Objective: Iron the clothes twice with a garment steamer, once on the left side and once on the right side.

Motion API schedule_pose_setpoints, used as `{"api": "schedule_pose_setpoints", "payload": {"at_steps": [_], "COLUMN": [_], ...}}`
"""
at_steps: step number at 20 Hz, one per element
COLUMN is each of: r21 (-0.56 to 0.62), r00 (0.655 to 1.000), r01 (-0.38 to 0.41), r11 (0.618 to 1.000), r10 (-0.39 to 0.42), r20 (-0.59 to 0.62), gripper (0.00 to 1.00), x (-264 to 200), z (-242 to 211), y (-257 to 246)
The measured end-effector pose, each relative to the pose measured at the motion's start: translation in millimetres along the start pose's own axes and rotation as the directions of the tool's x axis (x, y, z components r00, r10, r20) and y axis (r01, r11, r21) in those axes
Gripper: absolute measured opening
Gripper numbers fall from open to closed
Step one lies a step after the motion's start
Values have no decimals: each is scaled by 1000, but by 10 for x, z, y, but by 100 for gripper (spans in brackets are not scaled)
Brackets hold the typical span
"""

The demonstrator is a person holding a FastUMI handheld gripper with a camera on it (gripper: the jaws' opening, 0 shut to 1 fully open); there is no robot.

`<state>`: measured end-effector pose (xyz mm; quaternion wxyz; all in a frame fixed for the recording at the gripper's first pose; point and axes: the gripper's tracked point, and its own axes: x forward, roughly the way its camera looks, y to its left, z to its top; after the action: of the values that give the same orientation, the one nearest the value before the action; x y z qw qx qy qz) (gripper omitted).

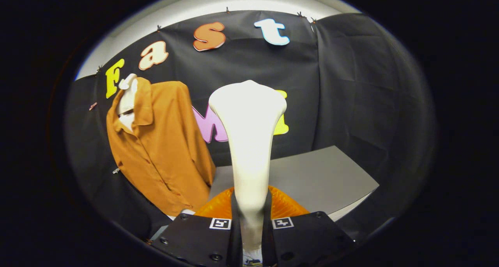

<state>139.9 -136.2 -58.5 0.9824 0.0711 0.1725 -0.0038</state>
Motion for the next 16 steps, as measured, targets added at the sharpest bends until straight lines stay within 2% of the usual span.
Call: {"api": "schedule_pose_setpoints", "payload": {"at_steps": [6,11,16], "r21": [-37,-69,-103], "r00": [995,997,996], "r01": [-42,-39,-12], "r11": [998,997,995], "r10": [46,43,21], "r20": [90,57,86], "gripper": [23,23,23], "x": [-196,5,124], "z": [-82,-347,-398], "y": [1046,1620,1945]}}
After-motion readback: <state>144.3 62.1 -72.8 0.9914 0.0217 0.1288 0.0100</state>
